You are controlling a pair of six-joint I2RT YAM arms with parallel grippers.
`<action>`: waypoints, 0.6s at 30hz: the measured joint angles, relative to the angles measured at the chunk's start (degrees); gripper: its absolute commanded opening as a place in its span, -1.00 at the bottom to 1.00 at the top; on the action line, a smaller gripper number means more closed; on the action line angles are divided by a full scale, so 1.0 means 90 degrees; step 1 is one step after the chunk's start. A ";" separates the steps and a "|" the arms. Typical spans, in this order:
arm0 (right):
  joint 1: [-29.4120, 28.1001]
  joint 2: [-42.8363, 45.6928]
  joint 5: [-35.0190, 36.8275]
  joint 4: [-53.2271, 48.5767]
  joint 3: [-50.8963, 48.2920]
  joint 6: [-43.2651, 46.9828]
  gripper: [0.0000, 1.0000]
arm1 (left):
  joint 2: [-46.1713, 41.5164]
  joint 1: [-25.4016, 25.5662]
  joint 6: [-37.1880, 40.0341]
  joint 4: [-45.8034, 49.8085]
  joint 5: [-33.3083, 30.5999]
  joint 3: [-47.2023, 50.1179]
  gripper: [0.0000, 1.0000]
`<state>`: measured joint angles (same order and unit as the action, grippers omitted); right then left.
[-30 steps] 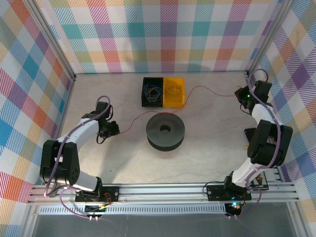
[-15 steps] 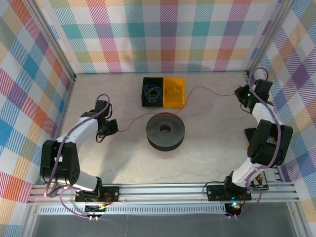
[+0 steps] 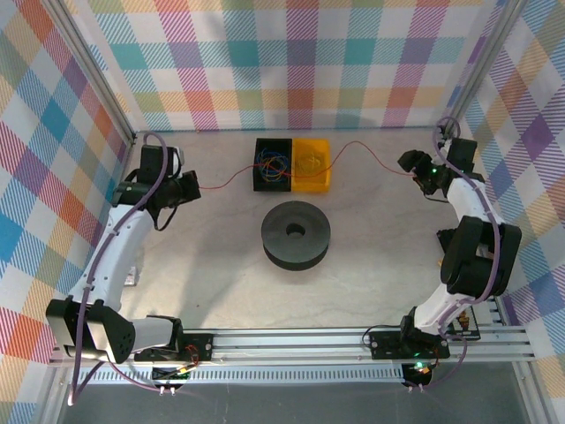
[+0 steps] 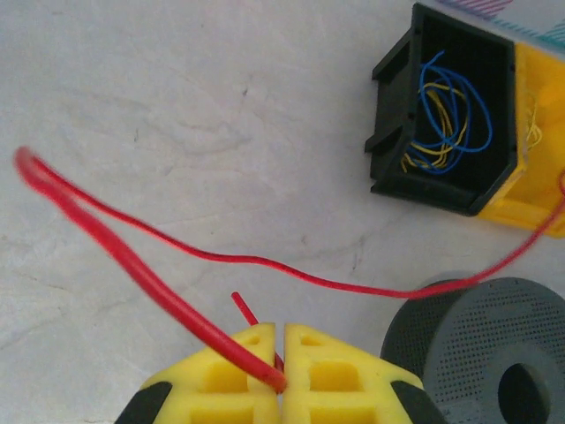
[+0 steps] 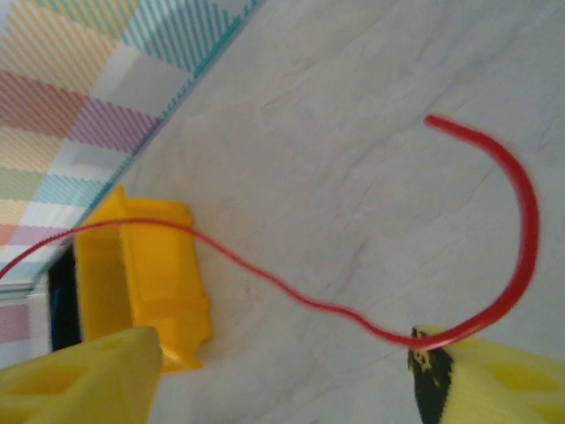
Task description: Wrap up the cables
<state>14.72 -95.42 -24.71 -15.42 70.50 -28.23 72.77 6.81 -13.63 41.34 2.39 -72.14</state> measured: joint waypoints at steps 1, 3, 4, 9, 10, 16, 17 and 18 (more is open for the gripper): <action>-0.0024 0.0129 -0.0068 -0.0090 0.0000 0.0039 0.85 | 0.0000 0.0000 0.0002 0.0049 -0.0007 -0.0063 -1.00; -0.0051 0.0396 -0.0272 -0.0221 0.0017 0.0058 0.97 | 0.0000 0.0000 0.0007 0.0075 -0.0005 -0.0172 -1.00; -0.0051 0.0505 -0.0379 -0.0284 0.0056 0.0044 1.00 | 0.0002 0.0002 0.0010 0.0080 -0.0002 -0.0216 -1.00; -0.0053 0.0738 -0.0707 -0.0330 0.0155 -0.0104 0.98 | 0.0012 0.0000 0.0027 0.0085 0.0000 -0.0515 -1.00; -0.0063 0.0738 -0.0721 -0.0330 0.0155 -0.0126 0.98 | 0.0015 0.0000 0.0027 0.0080 0.0010 -0.0561 -1.00; -0.0653 0.0831 -0.0976 -0.0483 0.0335 0.0435 0.98 | 0.0012 0.0010 0.0129 0.0044 0.0245 -0.0680 -1.00; -0.0937 0.0814 -0.1078 -0.0673 0.0602 0.0707 0.98 | 0.0012 0.0010 0.0148 0.0039 0.0299 -0.0680 -1.00; -0.1246 0.0772 -0.1163 -0.0843 0.0920 0.1003 0.98 | 0.0012 0.0010 0.0170 0.0022 0.0350 -0.0680 -1.00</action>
<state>3.51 -88.47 -35.18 -23.00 78.78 -19.20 72.88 6.90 -12.10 41.54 5.54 -78.26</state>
